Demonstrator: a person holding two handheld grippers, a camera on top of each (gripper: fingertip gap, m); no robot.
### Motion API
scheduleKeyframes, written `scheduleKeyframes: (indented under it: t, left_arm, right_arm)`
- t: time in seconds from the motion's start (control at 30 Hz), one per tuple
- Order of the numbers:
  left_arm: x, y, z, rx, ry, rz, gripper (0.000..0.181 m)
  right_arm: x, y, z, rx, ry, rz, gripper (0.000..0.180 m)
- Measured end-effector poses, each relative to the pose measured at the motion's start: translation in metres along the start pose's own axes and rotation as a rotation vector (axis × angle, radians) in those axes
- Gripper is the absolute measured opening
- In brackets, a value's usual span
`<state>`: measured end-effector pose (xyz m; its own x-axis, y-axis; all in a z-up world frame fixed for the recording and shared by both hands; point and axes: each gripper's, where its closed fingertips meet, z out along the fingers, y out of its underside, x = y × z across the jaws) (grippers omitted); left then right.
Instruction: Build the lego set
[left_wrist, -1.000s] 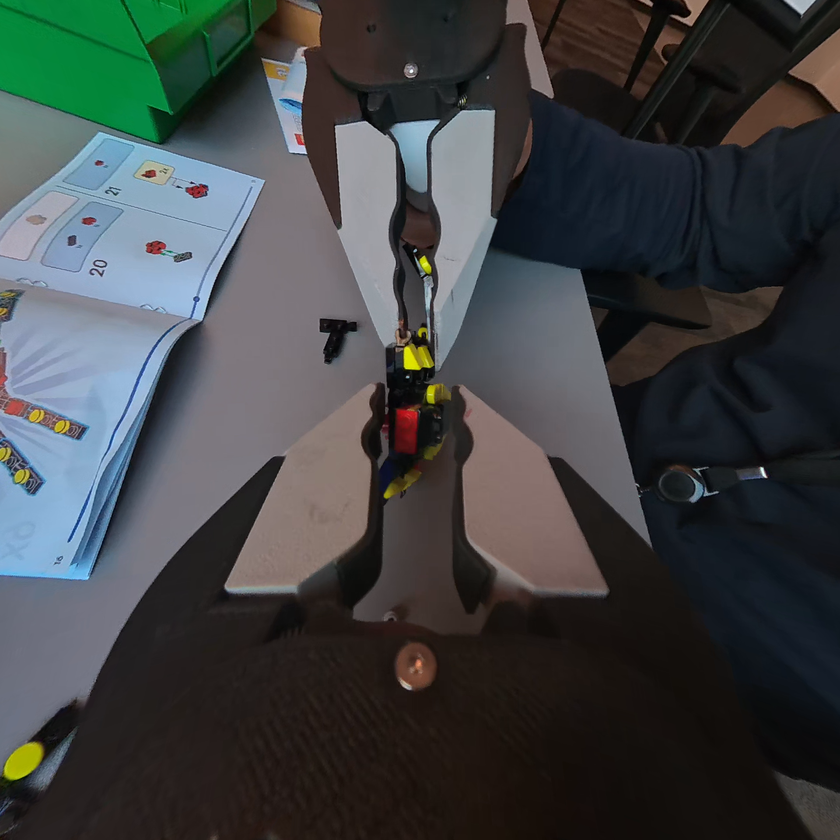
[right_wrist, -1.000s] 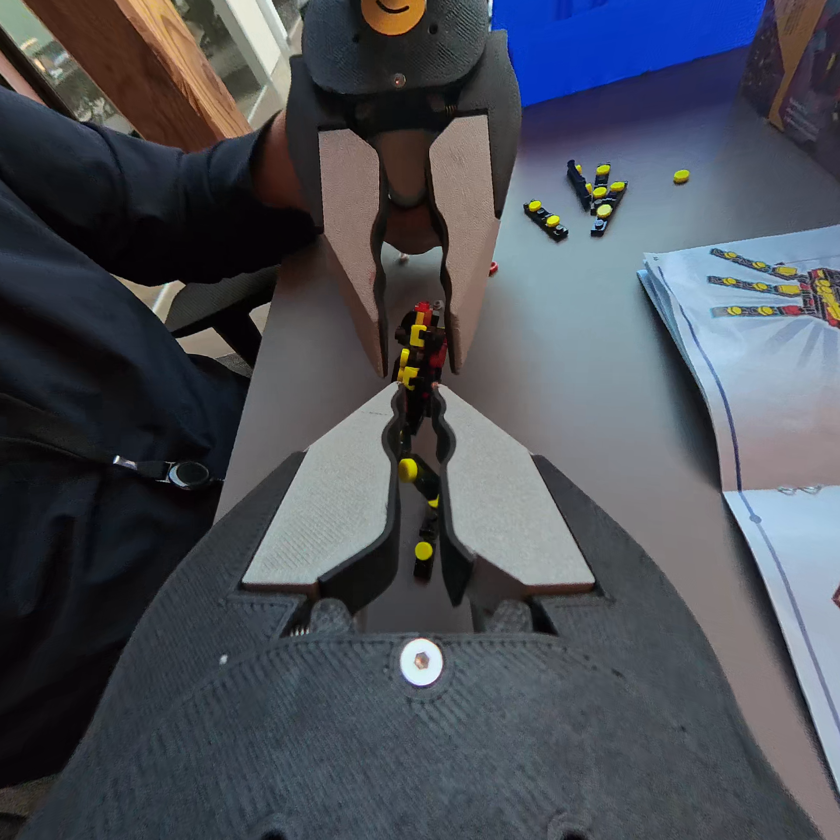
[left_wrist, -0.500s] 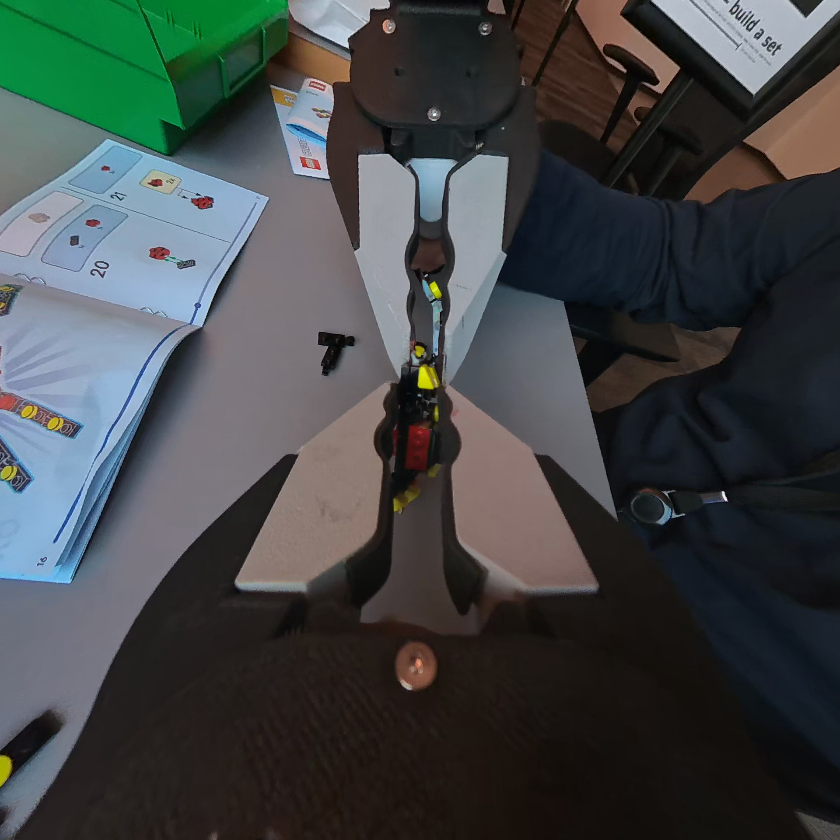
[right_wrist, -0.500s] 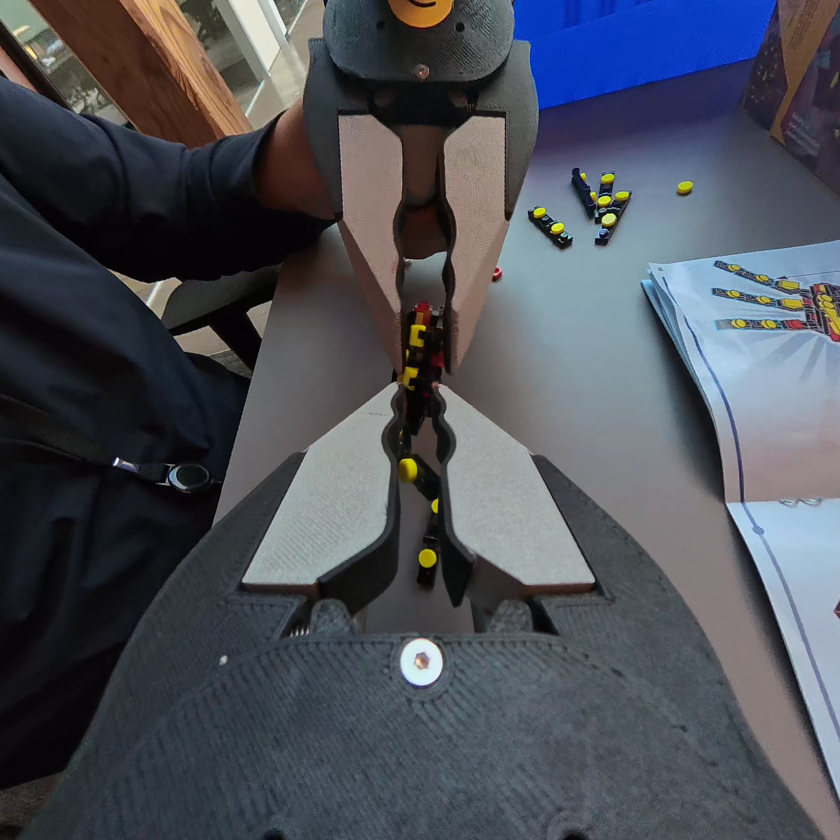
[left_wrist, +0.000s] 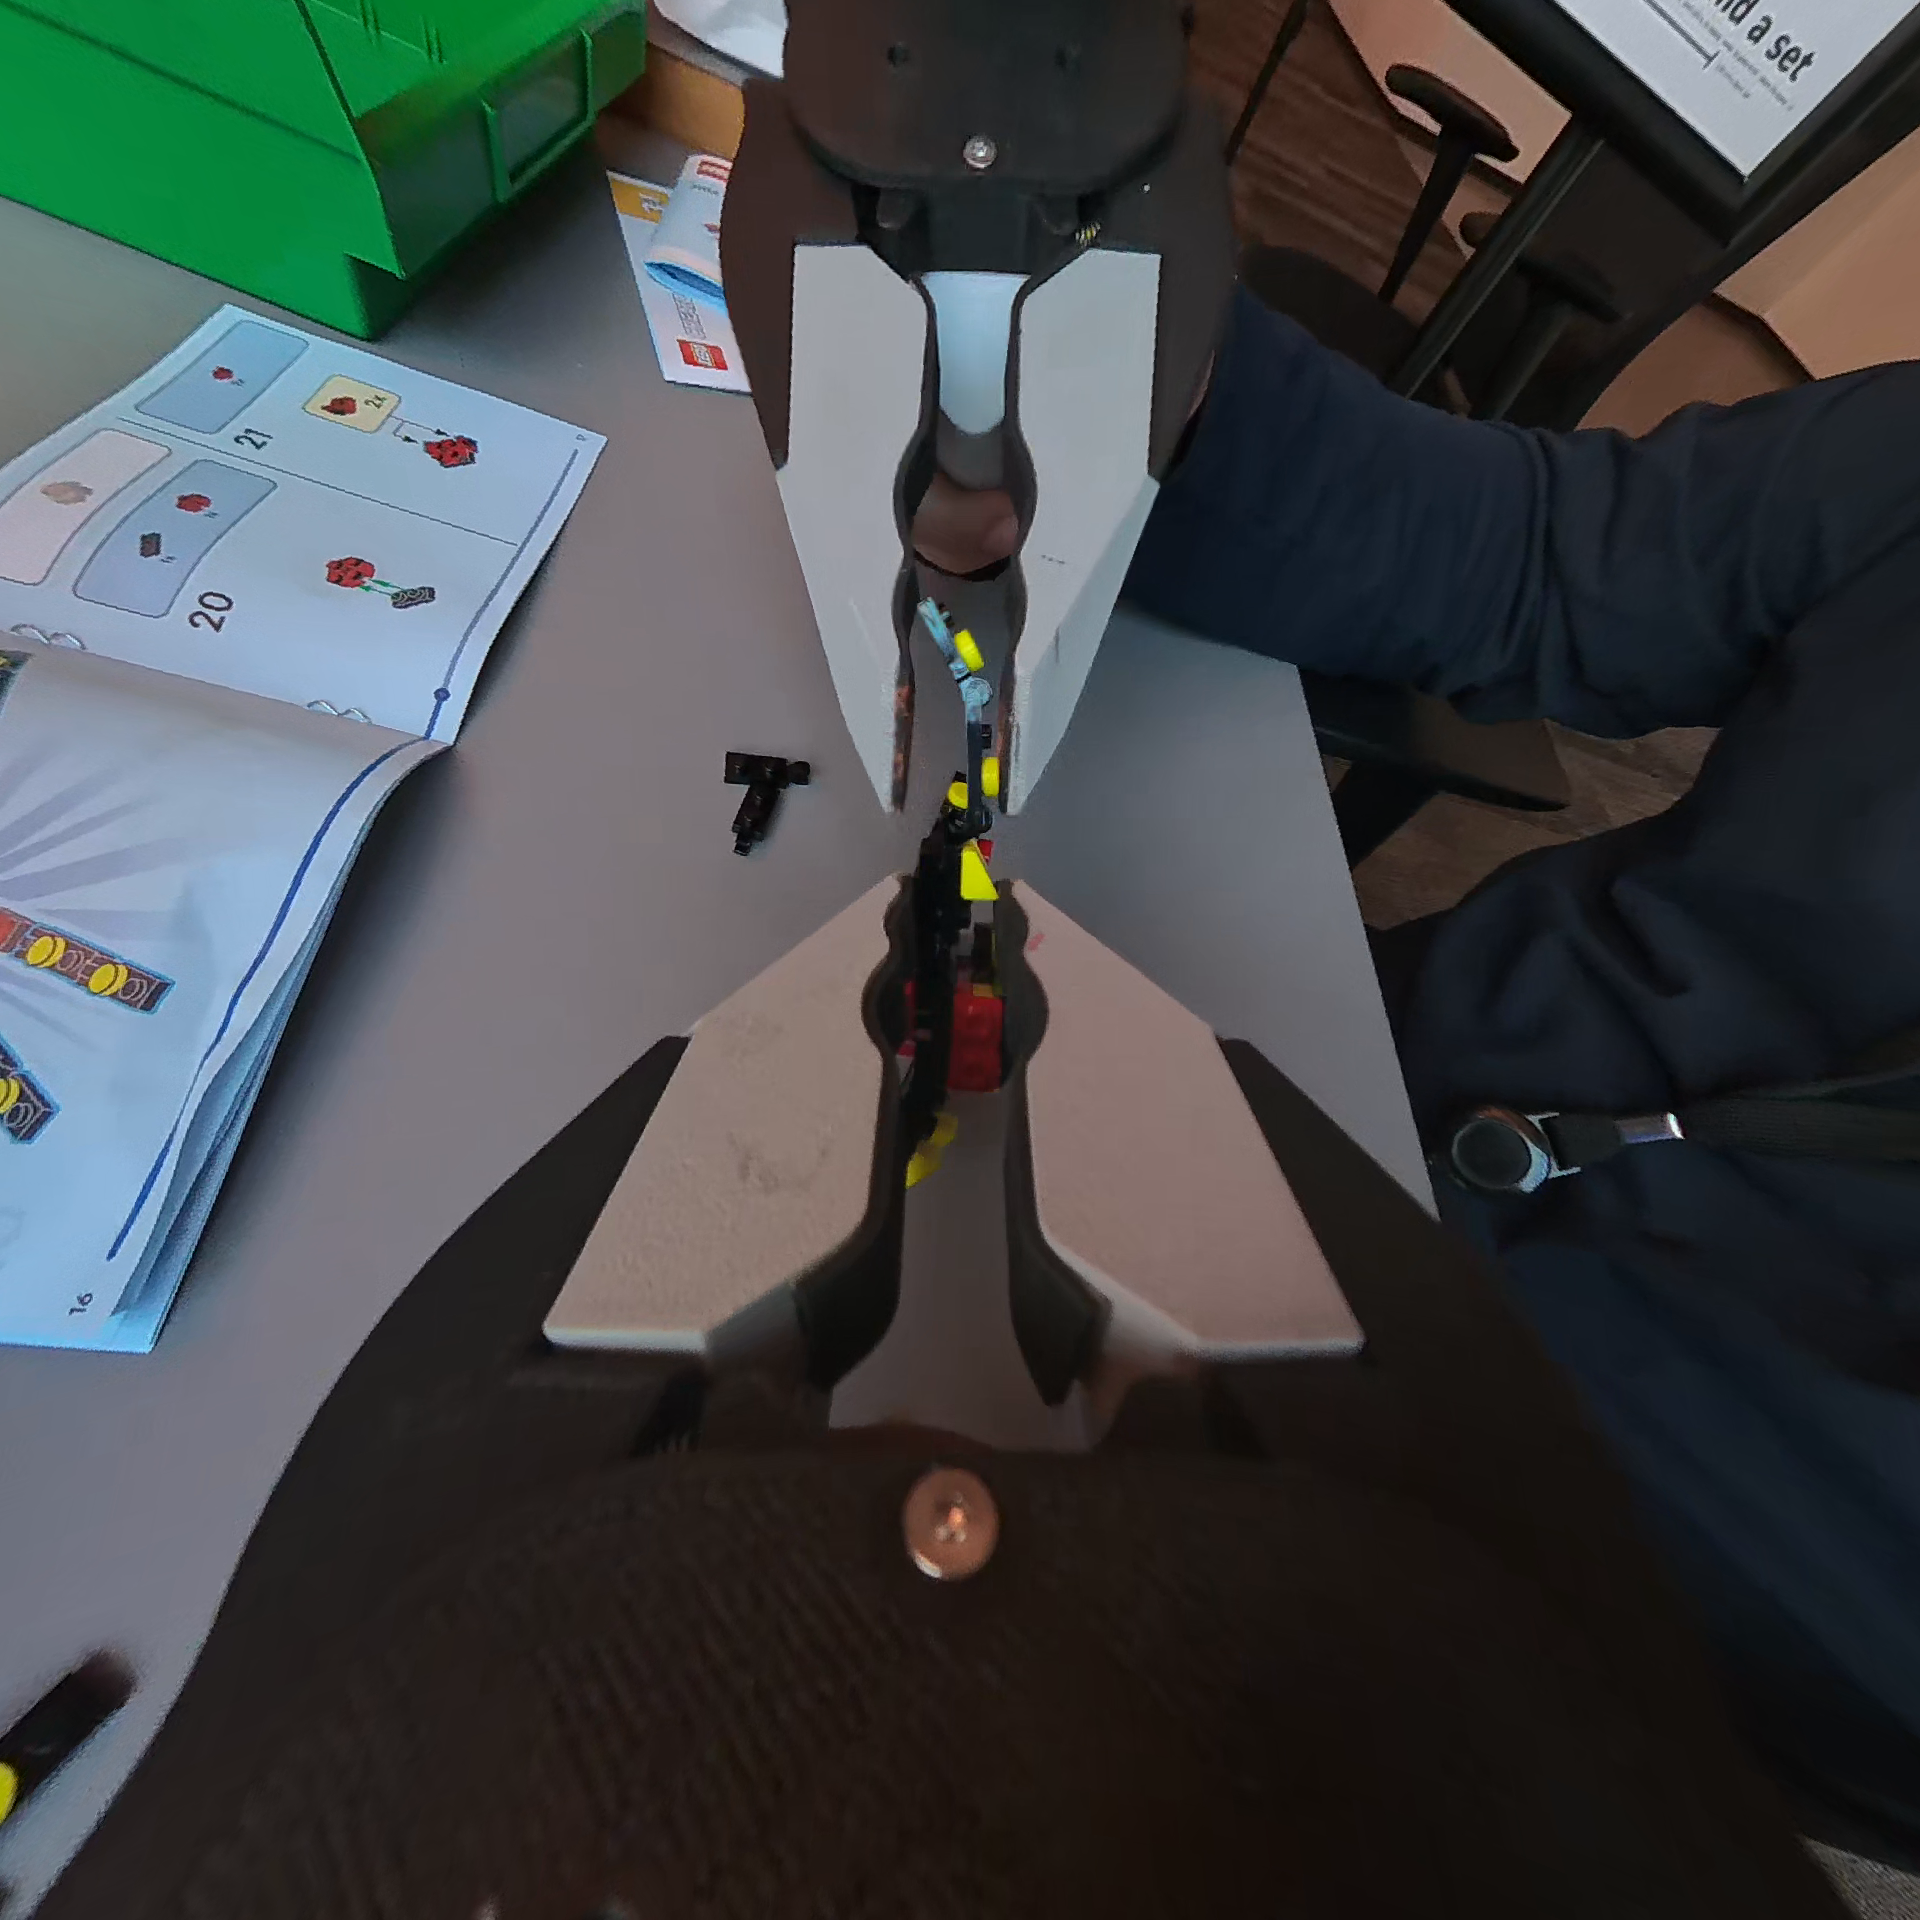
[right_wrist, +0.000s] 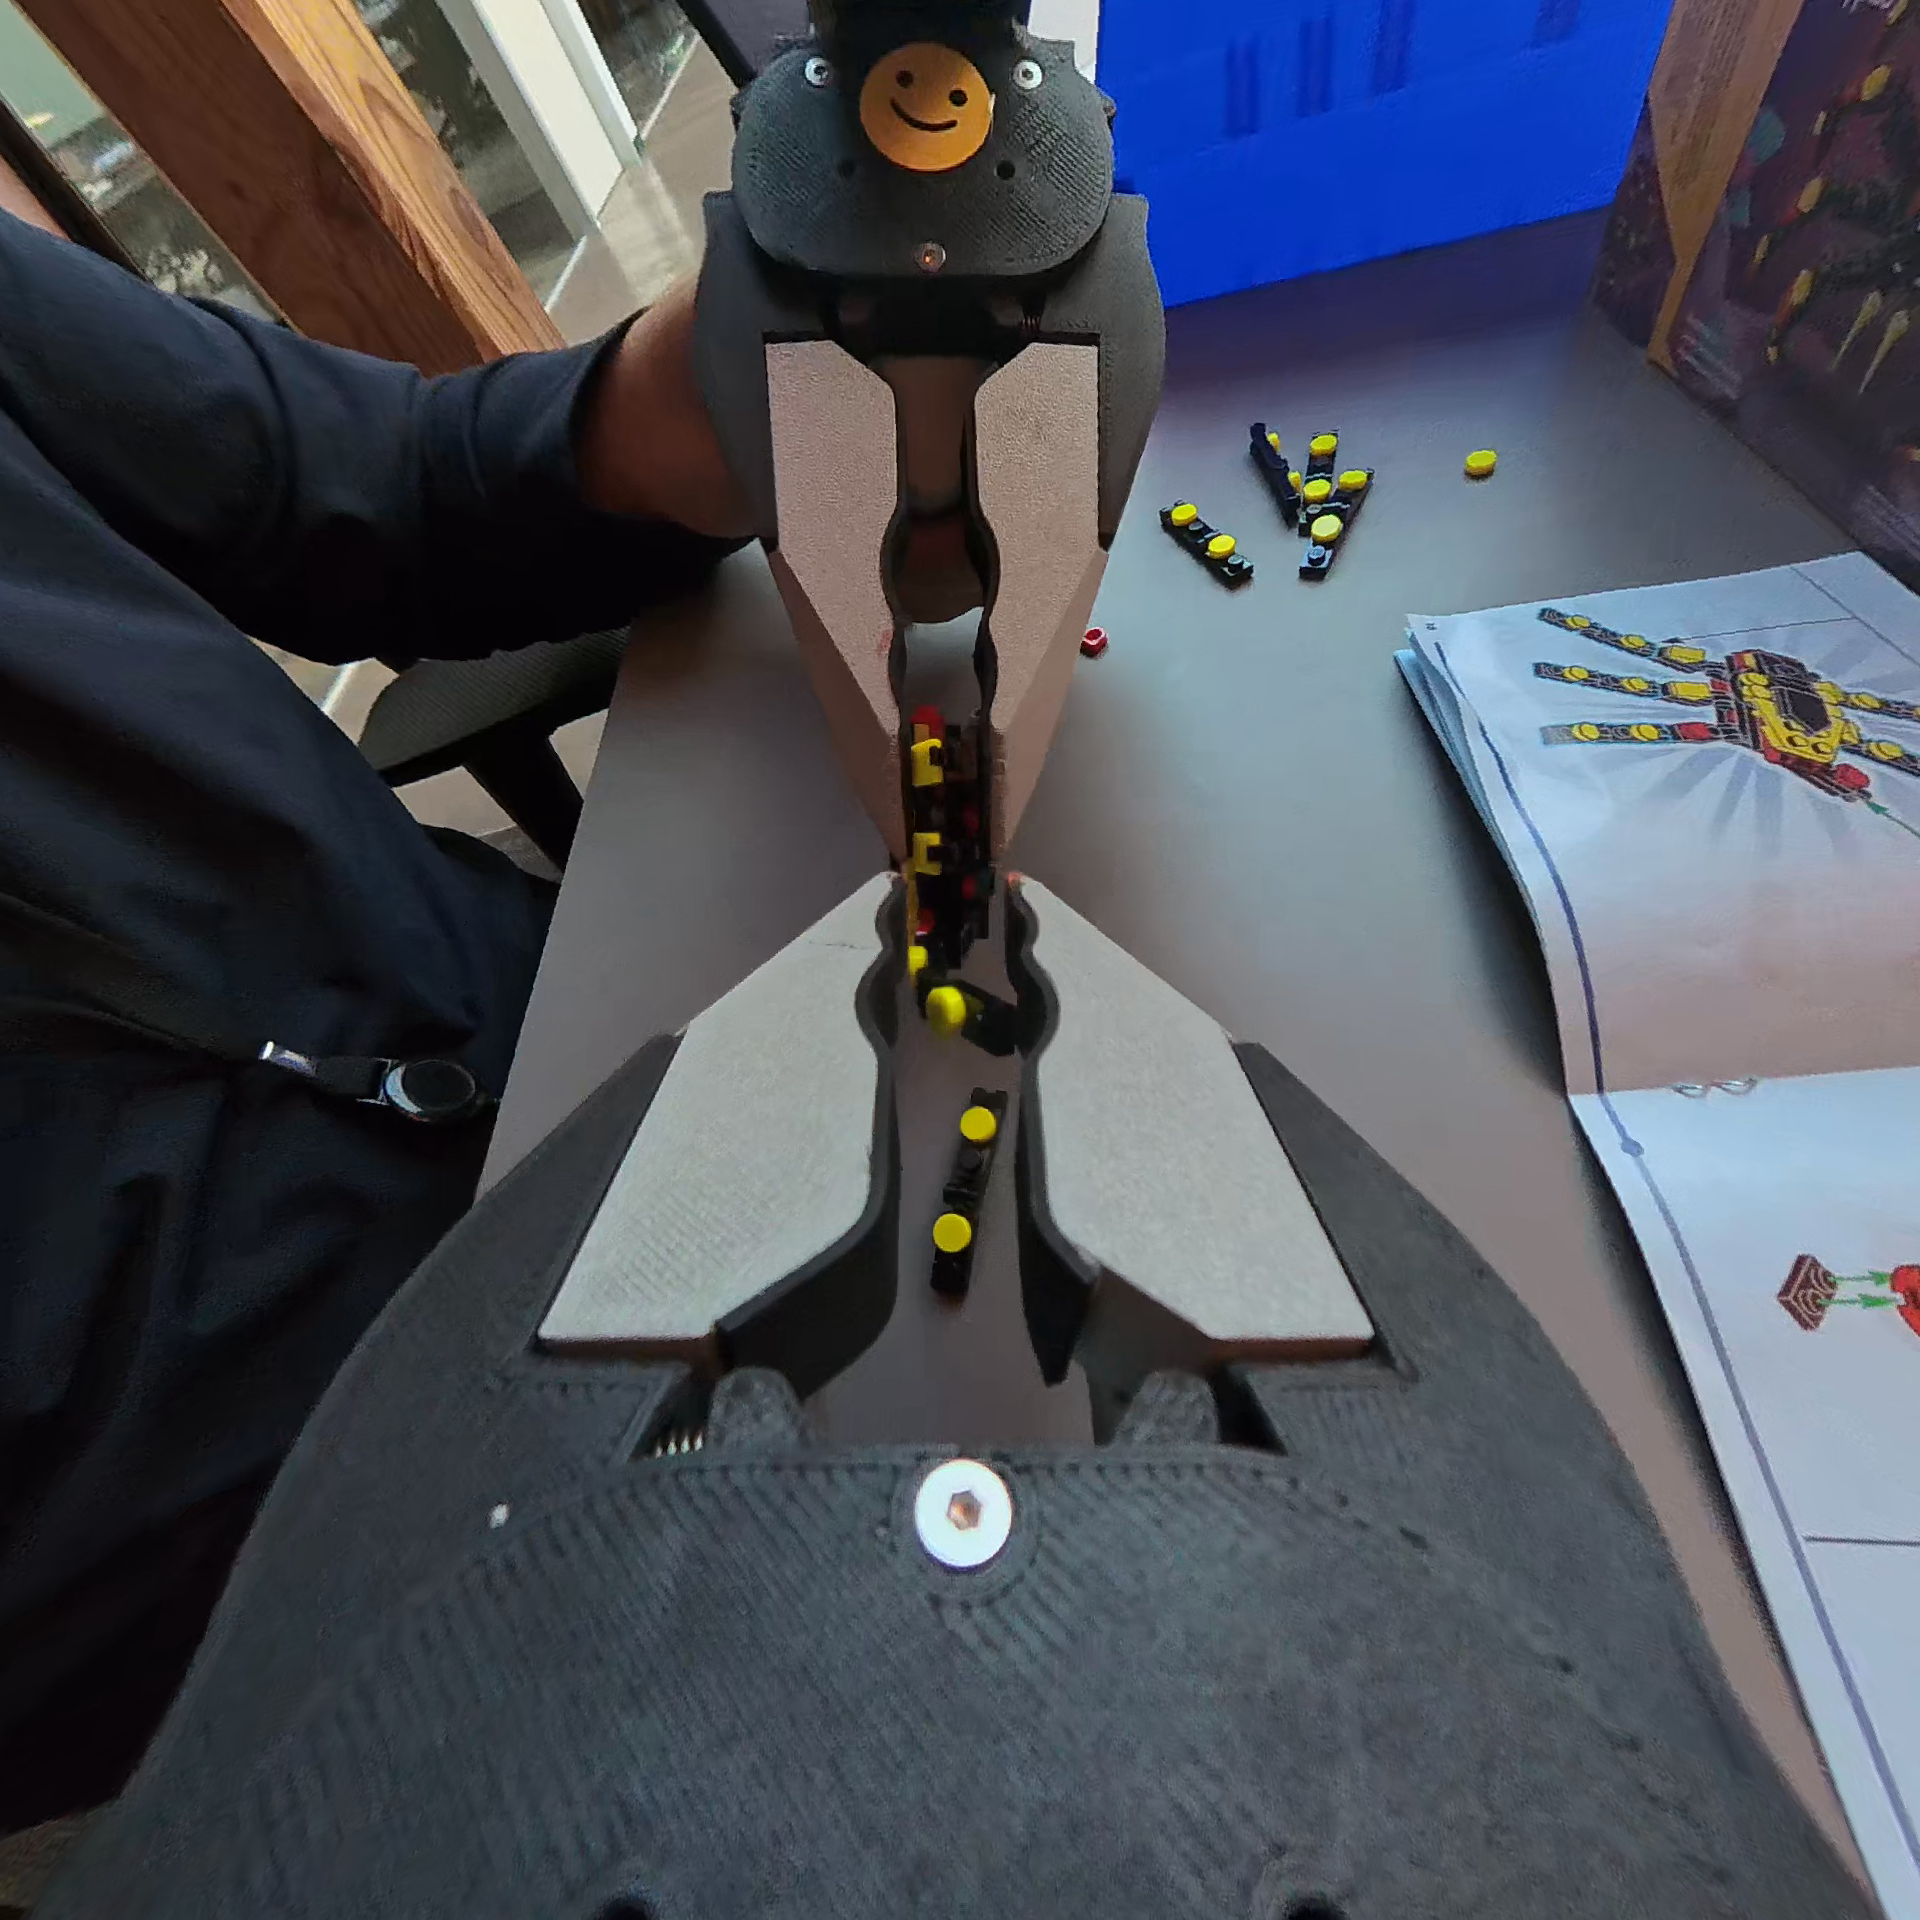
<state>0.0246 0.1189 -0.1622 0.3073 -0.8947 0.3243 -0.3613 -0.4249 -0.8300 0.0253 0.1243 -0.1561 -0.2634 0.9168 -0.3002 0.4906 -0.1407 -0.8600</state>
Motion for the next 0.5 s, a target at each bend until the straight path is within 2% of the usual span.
scheduleKeyframes:
  t: [0.27,0.5]
  left_arm:
    - [-0.005,-0.001,0.000,0.033,0.023,-0.055,0.010]
    - [-0.003,-0.001,0.001,0.051,0.069,-0.091,0.010]
  right_arm:
    - [0.002,0.022,-0.026,-0.043,0.100,0.016,0.024]
    - [-0.004,0.064,-0.015,-0.182,0.199,-0.009,0.025]
